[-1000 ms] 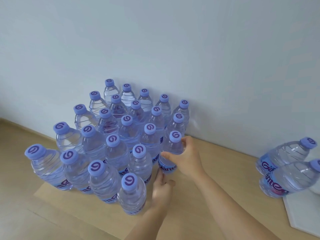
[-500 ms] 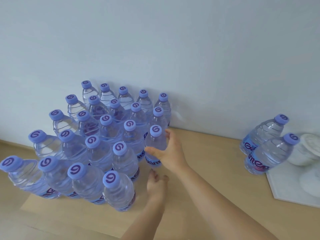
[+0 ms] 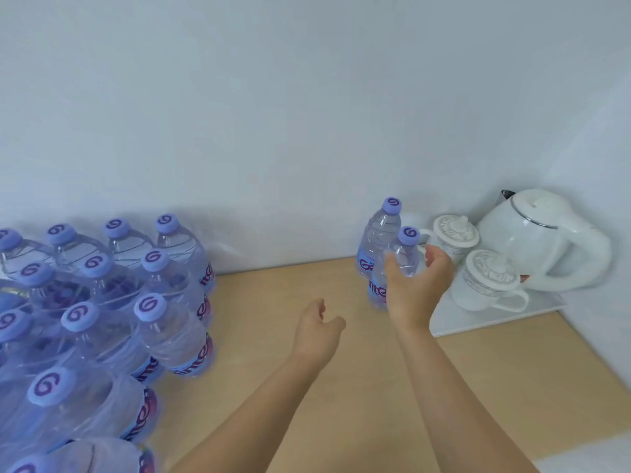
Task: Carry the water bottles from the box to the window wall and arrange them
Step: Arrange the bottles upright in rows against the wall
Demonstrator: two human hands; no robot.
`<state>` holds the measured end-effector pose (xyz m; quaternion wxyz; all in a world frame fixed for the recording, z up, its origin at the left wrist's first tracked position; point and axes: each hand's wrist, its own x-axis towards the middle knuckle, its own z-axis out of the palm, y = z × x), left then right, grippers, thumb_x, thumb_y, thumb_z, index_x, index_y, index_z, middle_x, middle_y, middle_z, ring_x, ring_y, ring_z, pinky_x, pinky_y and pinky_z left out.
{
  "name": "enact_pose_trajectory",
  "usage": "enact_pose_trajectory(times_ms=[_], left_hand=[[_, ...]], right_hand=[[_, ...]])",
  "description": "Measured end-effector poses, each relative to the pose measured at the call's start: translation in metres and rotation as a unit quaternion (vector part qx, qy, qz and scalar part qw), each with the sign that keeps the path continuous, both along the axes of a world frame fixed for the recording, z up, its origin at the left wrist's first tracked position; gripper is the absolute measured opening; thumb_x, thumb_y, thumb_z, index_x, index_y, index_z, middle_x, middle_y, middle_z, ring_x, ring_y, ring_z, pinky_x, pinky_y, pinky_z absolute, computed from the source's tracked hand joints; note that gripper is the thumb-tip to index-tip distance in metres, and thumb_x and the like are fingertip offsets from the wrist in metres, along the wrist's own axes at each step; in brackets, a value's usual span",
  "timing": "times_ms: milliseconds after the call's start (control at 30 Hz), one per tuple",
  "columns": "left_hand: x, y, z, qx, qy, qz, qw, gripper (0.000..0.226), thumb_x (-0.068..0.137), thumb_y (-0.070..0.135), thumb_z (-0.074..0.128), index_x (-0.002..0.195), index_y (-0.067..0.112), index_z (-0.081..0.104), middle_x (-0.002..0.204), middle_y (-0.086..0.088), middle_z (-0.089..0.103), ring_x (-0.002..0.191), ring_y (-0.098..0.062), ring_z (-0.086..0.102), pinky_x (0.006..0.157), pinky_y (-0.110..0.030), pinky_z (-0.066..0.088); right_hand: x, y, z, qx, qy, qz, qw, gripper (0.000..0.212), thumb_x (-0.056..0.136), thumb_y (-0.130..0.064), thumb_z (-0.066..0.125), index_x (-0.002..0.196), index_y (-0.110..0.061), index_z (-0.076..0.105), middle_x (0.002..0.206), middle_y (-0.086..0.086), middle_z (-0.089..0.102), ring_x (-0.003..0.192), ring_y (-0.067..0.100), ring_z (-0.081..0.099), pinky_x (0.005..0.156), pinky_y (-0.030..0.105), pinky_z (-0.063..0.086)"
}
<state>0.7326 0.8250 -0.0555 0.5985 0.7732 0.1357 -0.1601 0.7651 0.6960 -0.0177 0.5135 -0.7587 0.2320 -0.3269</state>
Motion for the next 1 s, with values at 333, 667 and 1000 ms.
enact_pose_trajectory(times_ms=[333, 667, 1000], left_hand=[[0.023, -0.023, -0.001, 0.016, 0.022, -0.050, 0.998, 0.061, 0.088, 0.017, 0.056, 0.144, 0.010, 0.032, 0.141, -0.003, 0.043, 0.111, -0.012, 0.044, 0.088, -0.023, 0.033], [0.011, 0.001, -0.011, 0.028, 0.005, -0.077, 0.997, 0.078, 0.078, 0.022, 0.075, 0.143, 0.013, 0.035, 0.141, 0.001, 0.043, 0.125, -0.011, 0.041, 0.091, -0.022, 0.036], [-0.032, 0.054, 0.038, -0.228, -0.102, -0.140, 0.958, 0.046, 0.053, 0.020, 0.081, 0.096, 0.018, 0.066, 0.085, 0.002, 0.068, 0.077, -0.011, 0.061, 0.069, -0.021, 0.049]], right_hand=[[0.030, -0.025, -0.033, 0.000, 0.082, 0.079, 0.993, 0.051, 0.074, -0.031, 0.078, 0.111, -0.016, 0.046, 0.112, -0.001, 0.056, 0.103, 0.019, 0.054, 0.078, 0.028, 0.040], [0.013, -0.030, 0.005, 0.066, 0.094, 0.167, 0.979, 0.039, 0.067, -0.039, 0.080, 0.091, -0.019, 0.056, 0.088, -0.005, 0.065, 0.085, 0.017, 0.062, 0.075, 0.037, 0.049], [0.004, 0.024, 0.068, 0.224, 0.074, 0.441, 0.866, 0.035, 0.081, -0.040, 0.061, 0.102, -0.013, 0.065, 0.099, 0.002, 0.072, 0.092, 0.016, 0.068, 0.077, 0.028, 0.053]])
